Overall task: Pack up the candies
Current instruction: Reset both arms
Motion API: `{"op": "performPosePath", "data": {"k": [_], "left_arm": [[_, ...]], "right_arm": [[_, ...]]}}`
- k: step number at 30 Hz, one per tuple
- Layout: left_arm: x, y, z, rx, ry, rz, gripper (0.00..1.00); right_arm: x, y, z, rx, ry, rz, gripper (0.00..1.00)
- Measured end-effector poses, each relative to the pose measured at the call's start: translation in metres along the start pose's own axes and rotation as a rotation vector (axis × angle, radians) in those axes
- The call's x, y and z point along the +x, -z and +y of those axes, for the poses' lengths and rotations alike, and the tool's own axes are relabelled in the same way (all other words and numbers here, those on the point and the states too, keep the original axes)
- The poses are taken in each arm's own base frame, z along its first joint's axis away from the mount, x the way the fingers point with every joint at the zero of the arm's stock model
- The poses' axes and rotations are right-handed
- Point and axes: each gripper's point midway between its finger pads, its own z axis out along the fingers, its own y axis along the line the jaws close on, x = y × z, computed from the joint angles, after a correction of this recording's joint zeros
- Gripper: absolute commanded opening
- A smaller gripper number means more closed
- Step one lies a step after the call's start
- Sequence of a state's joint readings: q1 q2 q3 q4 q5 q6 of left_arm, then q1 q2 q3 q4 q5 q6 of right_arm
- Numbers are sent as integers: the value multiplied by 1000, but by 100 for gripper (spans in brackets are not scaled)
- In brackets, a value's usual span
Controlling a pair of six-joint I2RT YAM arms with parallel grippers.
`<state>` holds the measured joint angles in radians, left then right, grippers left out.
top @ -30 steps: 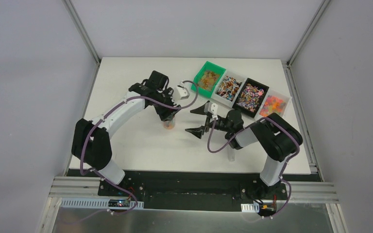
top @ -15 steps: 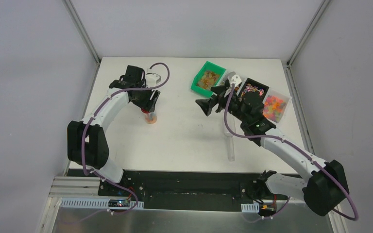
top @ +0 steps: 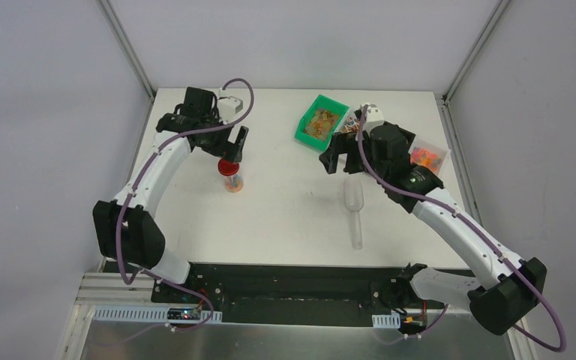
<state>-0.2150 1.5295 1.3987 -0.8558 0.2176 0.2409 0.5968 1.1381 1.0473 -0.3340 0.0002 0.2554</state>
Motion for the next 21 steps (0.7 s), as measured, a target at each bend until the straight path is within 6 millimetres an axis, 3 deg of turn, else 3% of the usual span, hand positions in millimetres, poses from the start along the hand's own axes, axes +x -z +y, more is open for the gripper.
{"op": "performPosePath", "data": {"k": [6, 11, 15, 21], "left_arm": [[-45, 62, -23, 53, 29, -205, 99], [-59, 114, -58, 172, 61, -359, 99], [-51, 145, -86, 274, 95, -468, 99], [-15, 182, -116, 365, 182, -599, 99]], "right_arm": [[-4, 23, -20, 157, -86, 32, 99], [-4, 53, -39, 284, -145, 22, 99], [0, 77, -45, 312, -153, 21, 99], [8, 112, -47, 315, -161, 26, 99]]}}
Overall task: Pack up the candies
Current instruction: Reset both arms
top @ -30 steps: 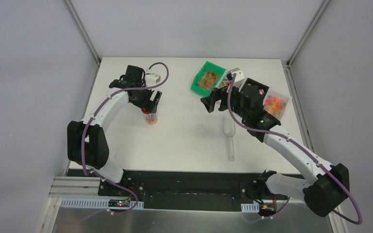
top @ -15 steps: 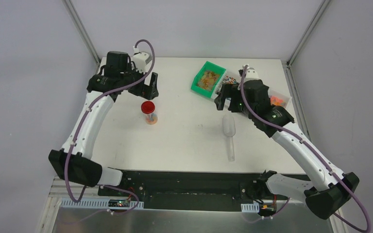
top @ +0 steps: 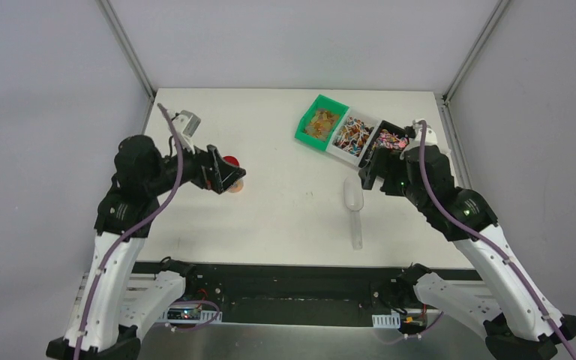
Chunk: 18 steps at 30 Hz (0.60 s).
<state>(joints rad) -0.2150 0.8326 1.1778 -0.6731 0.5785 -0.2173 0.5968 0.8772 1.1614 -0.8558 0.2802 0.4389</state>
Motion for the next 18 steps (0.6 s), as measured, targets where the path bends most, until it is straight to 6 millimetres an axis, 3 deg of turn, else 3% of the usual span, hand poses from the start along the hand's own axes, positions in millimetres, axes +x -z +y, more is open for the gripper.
{"op": "performPosePath", "data": {"k": [7, 18], "left_arm": [[22, 21, -13, 20, 75, -60, 99], [24, 20, -20, 56, 133, -71, 99]], "right_arm": [[9, 23, -12, -6, -7, -12, 99], [8, 24, -12, -14, -14, -26, 99]]}}
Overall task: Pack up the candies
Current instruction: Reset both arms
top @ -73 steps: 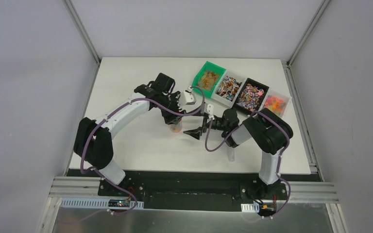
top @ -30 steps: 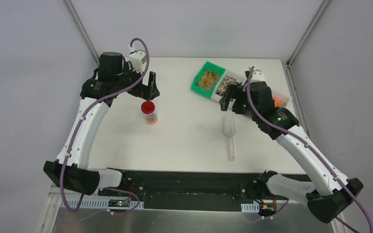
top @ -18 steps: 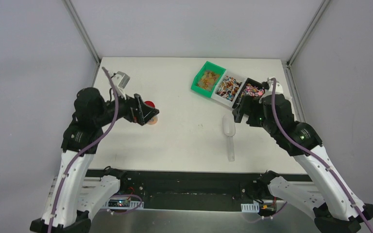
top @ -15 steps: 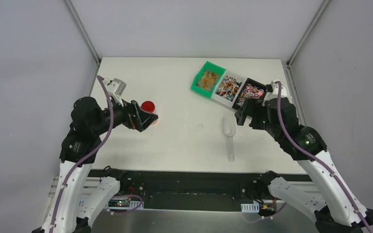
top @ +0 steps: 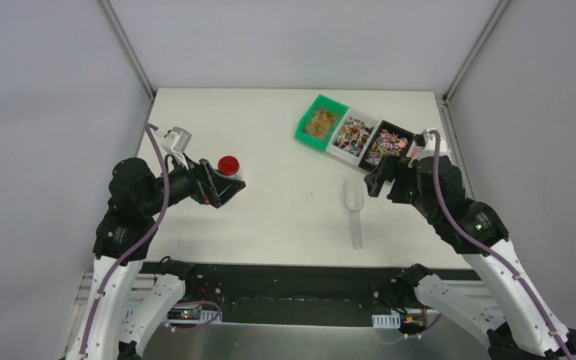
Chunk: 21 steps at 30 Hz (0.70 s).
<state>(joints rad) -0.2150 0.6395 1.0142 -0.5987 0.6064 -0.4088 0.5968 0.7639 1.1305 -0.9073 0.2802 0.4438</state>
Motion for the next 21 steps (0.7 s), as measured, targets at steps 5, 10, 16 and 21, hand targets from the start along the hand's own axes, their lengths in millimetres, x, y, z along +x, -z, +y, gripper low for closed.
{"op": "performPosePath", "data": {"k": [5, 10, 16, 21], "left_arm": [[0, 2, -5, 21, -8, -2, 99], [2, 3, -10, 51, -21, 12, 99], [3, 2, -9, 58, -42, 15, 99], [3, 2, -9, 59, -63, 15, 99]], "right_arm": [[-1, -2, 1, -1, 0, -1, 99], [-7, -1, 4, -23, -14, -42, 99], [-13, 5, 5, -47, -29, -87, 99], [-19, 9, 7, -68, -41, -126, 99]]}}
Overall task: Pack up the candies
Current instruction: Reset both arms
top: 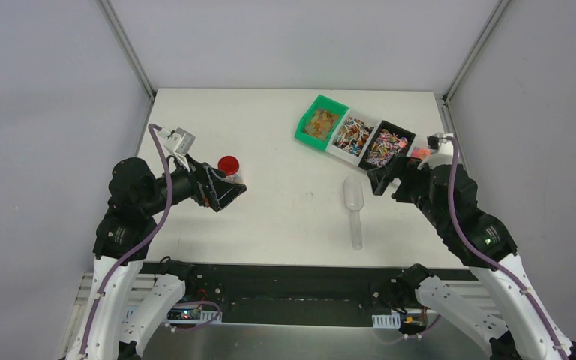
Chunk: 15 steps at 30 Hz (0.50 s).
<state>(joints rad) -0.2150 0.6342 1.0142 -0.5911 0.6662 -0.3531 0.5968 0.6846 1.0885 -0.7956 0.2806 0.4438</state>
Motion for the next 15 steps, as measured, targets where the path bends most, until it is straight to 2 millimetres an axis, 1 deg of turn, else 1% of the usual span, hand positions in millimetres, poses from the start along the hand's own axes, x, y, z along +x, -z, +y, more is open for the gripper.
{"op": "performPosePath", "data": {"k": [7, 10, 15], "left_arm": [[-1, 2, -2, 3, -8, -7, 99], [-1, 4, -4, 6, -13, -14, 99], [-1, 5, -4, 6, -16, -17, 99]], "right_arm": [[7, 0, 14, -80, -1, 29, 99], [10, 1, 16, -98, -4, 39, 99], [8, 4, 17, -110, -14, 30, 99]]}}
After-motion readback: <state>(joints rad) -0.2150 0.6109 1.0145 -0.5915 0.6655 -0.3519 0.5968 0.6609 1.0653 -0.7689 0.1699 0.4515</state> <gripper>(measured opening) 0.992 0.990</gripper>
